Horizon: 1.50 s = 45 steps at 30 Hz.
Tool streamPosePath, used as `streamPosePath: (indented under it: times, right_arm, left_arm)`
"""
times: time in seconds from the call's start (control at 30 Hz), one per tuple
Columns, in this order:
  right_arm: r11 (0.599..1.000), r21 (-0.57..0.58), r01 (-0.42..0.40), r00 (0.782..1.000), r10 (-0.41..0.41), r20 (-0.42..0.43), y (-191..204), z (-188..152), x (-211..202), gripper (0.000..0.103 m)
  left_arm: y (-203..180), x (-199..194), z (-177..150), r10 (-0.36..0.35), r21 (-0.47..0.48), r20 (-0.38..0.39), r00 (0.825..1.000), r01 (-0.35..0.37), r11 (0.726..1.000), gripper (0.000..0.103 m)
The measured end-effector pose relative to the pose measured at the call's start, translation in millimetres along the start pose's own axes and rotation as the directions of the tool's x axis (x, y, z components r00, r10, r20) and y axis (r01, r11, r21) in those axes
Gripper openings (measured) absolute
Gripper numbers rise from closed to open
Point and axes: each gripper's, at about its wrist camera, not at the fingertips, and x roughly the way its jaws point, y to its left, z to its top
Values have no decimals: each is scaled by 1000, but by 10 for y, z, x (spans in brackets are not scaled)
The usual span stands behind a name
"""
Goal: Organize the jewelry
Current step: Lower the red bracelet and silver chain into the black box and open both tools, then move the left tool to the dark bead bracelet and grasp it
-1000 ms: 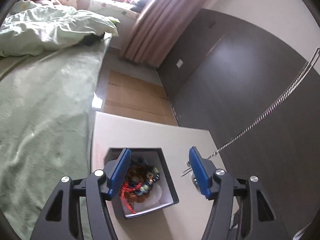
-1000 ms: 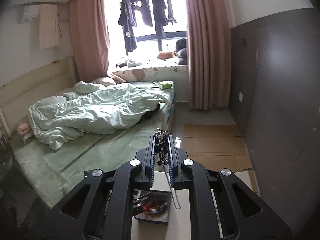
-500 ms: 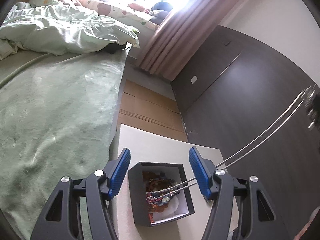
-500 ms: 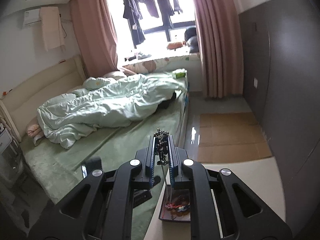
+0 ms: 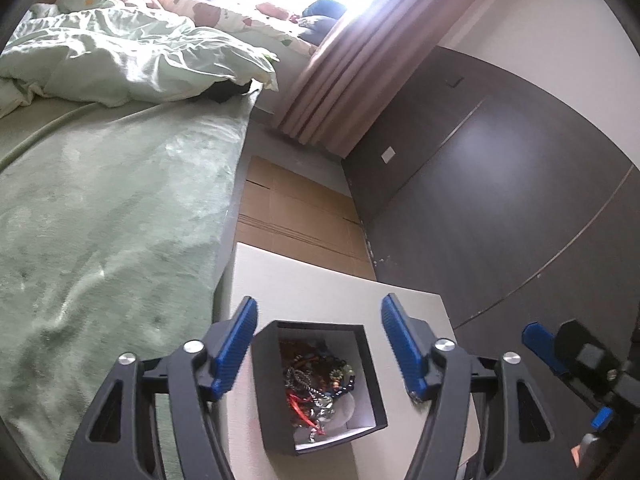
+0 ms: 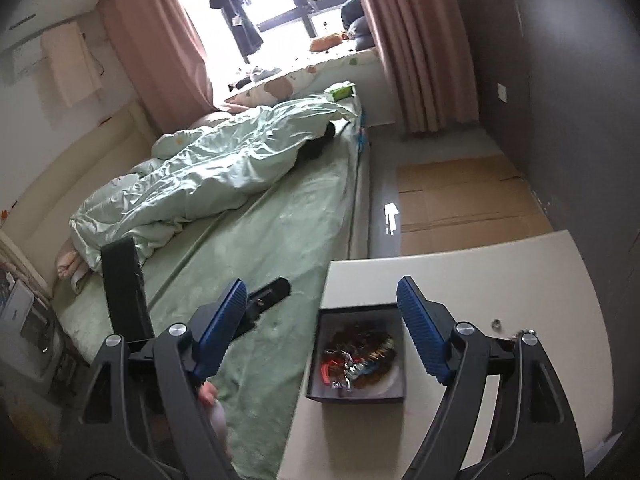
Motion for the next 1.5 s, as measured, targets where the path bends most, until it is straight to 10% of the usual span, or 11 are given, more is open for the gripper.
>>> streamPosePath:
  times: [0.3,0.53,1.07,1.33,1.4,1.5]
  right_arm:
    - [993,91,68,998,-67,-14,-712,-185,-166,78]
    - [982,158,103,995,-103,-7,-1278,-339,-362,87]
    - [955,265,137,990,-144,7,-2267,-846,-526,98]
    - [901,400,171,985,-165,-49,-2659,-1054,-400,94]
    - [884,441,155,988,-135,-78,-2765,-1093,-342,69]
    - [866,482,132,991,-99,-93,-2865,-1129,-313,64]
  left_arm:
    - [-378,132,-141,-25,99,-25,999,27,995,71]
    - [-590,215,-234,-49,165,-33,998,54,985,95]
    - [-986,594,-511,-74,270,-120,990,104,957,95]
    - [-1304,1019,-744,-92,334,-245,965,173,927,71]
    - [-1384,1163,-788,-85,349,-282,956,184,919,63]
    - [-1474,1376,-855,-61,359,-331,942,186,914,56]
